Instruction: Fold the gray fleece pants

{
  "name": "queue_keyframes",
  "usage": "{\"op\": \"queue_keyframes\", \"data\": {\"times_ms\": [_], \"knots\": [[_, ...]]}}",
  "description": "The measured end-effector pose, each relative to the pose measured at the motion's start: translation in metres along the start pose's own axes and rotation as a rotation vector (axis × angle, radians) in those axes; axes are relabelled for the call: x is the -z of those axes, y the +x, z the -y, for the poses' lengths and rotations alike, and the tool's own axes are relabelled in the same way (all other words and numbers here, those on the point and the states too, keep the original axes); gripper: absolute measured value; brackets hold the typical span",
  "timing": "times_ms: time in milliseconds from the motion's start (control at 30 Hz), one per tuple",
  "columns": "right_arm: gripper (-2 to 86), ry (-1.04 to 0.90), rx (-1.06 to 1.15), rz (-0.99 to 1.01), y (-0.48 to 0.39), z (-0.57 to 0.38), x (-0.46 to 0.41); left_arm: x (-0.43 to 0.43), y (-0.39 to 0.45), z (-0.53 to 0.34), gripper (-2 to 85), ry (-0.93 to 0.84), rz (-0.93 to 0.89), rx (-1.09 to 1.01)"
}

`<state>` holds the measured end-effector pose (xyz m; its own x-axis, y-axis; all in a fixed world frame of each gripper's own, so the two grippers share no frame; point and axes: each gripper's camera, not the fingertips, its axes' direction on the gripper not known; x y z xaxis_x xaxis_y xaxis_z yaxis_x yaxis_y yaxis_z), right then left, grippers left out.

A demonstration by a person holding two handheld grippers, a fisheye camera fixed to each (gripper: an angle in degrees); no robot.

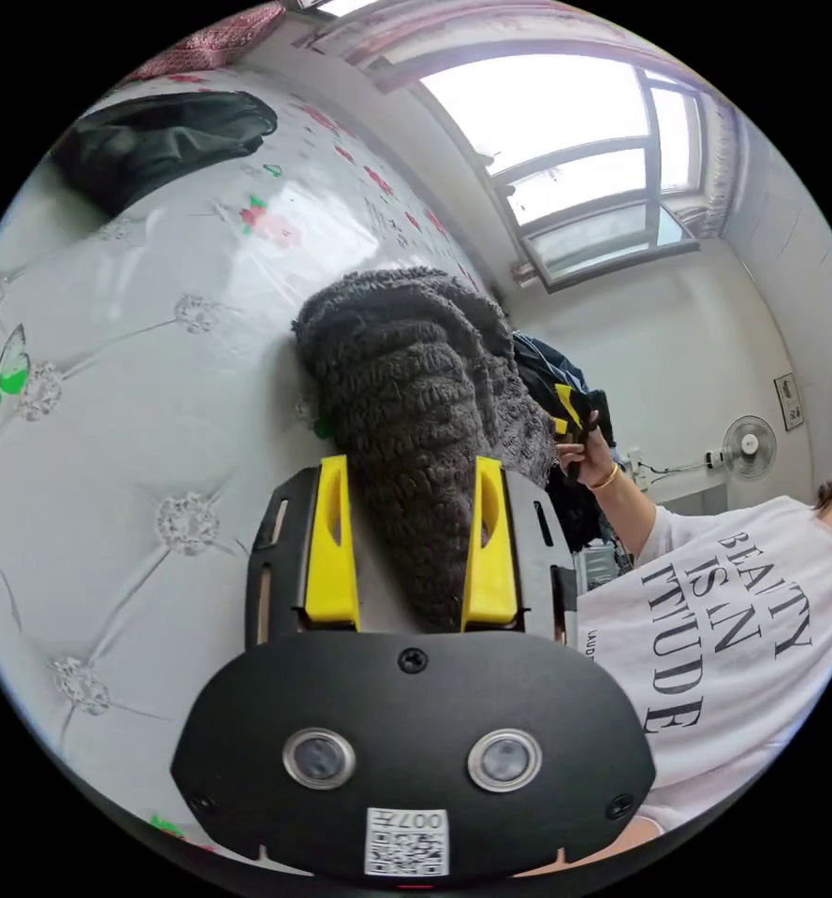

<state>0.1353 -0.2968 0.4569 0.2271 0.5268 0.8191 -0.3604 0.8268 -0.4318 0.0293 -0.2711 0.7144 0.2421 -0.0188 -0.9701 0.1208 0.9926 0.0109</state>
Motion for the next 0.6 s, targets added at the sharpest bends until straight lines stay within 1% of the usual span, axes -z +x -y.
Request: {"op": "queue_keyframes", "data": {"times_ms": [67,100,133,167,233,300,367,400,433,467,500,567,600], "knots": [[17.2,-0.19,-0.089,0.003,0.038,0.033,-0.043,-0.035,-0.004,0.01,15.8,-0.104,-0.057,0.019],[16.3,-0.252,-0.115,0.025,0.045,0.04,-0.056,-0.041,-0.004,0.013,14.1,-0.113,-0.067,0.021],[14.5,-0.333,-0.168,0.104,0.056,0.051,-0.076,-0.047,-0.003,0.019,10.9,-0.12,-0.073,0.019],[12.8,-0.328,-0.178,0.145,0.056,0.062,-0.079,-0.044,-0.001,0.026,9.5,-0.107,-0.069,0.013],[10.7,-0.315,-0.112,0.111,0.035,0.085,-0.072,-0.031,0.006,0.036,8.4,-0.056,-0.061,-0.015],[9.3,-0.298,0.001,0.107,-0.005,0.115,-0.062,-0.013,0.013,0.045,8.0,0.015,-0.076,-0.022],[8.4,-0.276,0.131,0.173,-0.07,0.167,-0.055,0.015,0.022,0.063,7.8,0.12,-0.083,-0.029],[8.3,-0.27,0.166,0.18,-0.089,0.182,-0.055,0.024,0.025,0.068,7.8,0.152,-0.076,-0.038],[8.1,-0.26,0.247,0.182,-0.131,0.212,-0.057,0.043,0.031,0.08,7.8,0.221,-0.056,-0.059],[8.2,-0.253,0.334,0.178,-0.176,0.241,-0.063,0.064,0.036,0.093,7.9,0.292,-0.034,-0.077],[8.2,-0.248,0.373,0.175,-0.199,0.256,-0.068,0.075,0.038,0.099,7.9,0.327,-0.016,-0.082],[8.9,-0.191,0.482,0.138,-0.281,0.308,-0.098,0.112,0.038,0.125,9.2,0.467,0.119,-0.068],[9.1,-0.167,0.499,0.112,-0.298,0.319,-0.107,0.119,0.036,0.13,9.8,0.501,0.163,-0.057]]}}
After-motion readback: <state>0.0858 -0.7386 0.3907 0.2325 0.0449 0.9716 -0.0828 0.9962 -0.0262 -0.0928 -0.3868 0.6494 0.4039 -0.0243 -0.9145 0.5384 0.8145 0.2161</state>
